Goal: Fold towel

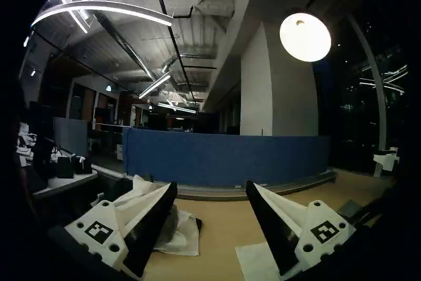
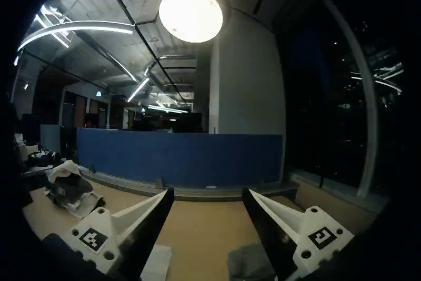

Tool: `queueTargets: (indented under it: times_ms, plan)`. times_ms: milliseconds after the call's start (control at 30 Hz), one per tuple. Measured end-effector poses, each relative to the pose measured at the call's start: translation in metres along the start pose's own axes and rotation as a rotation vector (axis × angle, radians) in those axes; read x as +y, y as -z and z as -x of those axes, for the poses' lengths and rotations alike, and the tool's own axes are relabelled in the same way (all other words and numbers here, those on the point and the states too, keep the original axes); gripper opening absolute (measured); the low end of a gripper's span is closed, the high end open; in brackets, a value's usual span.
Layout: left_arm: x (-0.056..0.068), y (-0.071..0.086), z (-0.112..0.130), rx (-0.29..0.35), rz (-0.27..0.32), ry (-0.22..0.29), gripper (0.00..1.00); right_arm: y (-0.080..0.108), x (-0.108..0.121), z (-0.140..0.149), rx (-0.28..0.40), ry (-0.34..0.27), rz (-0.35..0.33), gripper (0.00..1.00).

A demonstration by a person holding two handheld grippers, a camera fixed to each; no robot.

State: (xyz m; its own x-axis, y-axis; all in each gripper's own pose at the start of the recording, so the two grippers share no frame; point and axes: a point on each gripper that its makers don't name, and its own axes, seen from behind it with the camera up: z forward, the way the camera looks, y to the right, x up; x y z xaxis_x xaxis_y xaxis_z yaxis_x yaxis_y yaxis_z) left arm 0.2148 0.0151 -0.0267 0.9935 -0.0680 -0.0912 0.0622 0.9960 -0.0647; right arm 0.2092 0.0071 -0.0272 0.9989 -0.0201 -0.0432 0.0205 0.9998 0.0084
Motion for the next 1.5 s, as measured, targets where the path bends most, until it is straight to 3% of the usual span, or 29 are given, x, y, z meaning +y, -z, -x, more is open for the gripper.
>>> queueTargets:
  times_ms: [67, 267, 400, 667, 1067, 1267, 1500]
  plan:
    - [-0.001, 0.0, -0.012, 0.003, -0.011, -0.006, 0.97, 0.001, 0.001, -0.011, 0.001, -0.004, 0.002, 1.0]
    - [0.011, 0.003, -0.035, -0.011, 0.017, -0.043, 0.97, 0.006, 0.004, -0.037, 0.008, -0.009, 0.003, 1.0]
    - [0.014, 0.003, -0.032, -0.043, 0.027, -0.058, 0.97, 0.009, 0.004, -0.043, -0.002, 0.003, -0.001, 1.0]
    - [0.027, 0.005, -0.027, -0.092, 0.088, -0.055, 0.97, 0.015, -0.009, -0.025, -0.109, 0.044, -0.06, 1.0]
    - [0.046, 0.021, -0.011, -0.18, 0.224, -0.165, 0.97, 0.032, -0.043, -0.012, -0.228, 0.032, -0.241, 1.0]
    - [0.063, 0.033, 0.009, -0.257, 0.339, -0.203, 0.97, 0.045, -0.065, 0.004, -0.32, 0.106, -0.35, 1.0]
    - [0.08, 0.046, 0.033, -0.353, 0.456, -0.215, 0.97, 0.066, -0.087, 0.029, -0.439, 0.17, -0.488, 1.0]
